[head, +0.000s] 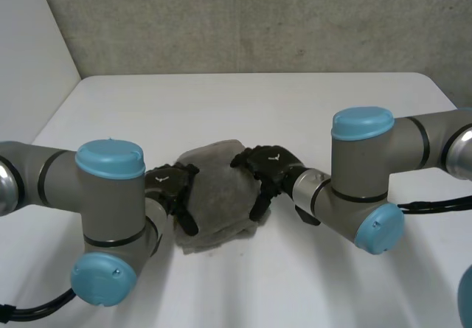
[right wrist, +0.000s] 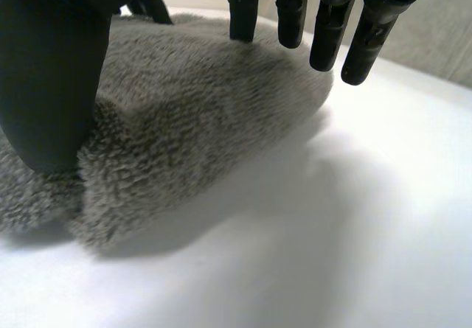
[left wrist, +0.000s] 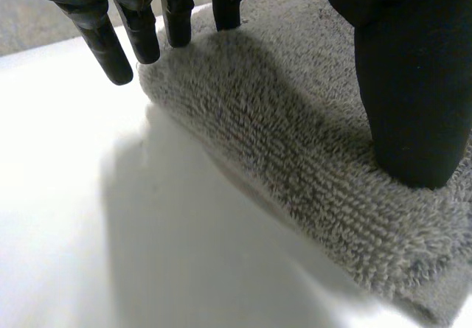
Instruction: Fold the towel.
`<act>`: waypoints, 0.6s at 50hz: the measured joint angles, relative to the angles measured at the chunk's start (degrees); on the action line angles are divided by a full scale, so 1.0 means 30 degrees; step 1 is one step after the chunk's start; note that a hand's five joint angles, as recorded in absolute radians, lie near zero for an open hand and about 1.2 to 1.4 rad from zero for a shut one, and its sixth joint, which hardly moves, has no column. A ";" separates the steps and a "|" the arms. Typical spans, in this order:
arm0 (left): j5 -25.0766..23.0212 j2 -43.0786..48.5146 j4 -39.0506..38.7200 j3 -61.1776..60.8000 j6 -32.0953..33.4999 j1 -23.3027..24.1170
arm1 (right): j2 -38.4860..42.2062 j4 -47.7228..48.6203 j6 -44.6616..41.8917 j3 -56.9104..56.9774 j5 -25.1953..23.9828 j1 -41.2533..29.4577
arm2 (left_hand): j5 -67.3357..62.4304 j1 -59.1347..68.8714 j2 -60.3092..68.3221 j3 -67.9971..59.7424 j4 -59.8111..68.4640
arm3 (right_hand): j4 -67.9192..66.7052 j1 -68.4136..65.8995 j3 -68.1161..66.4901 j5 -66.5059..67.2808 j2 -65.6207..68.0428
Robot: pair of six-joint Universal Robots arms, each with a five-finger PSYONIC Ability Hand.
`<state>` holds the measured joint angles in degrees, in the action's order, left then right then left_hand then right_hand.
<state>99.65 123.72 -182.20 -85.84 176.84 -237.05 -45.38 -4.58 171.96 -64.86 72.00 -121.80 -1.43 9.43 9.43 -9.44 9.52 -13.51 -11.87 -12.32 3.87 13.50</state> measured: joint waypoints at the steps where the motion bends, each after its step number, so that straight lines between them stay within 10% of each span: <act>1: -0.0005 -0.0157 -0.0011 -0.0026 0.0046 0.0041 | -0.0208 0.0005 -0.0038 -0.0020 0.0088 -0.0005 | 0.0000 0.0000 0.0000 0.0000 0.0000 | 0.0000 0.0000 0.0000 -0.0002 0.0000; 30: -0.0114 -0.9501 -0.0025 -0.0315 -0.0072 -0.1654 | -1.1431 0.2249 0.0185 -0.5640 0.5069 0.2580 | 0.0002 0.0000 0.0000 0.0000 -0.0002 | 0.0000 0.0000 0.0000 -0.0003 0.0000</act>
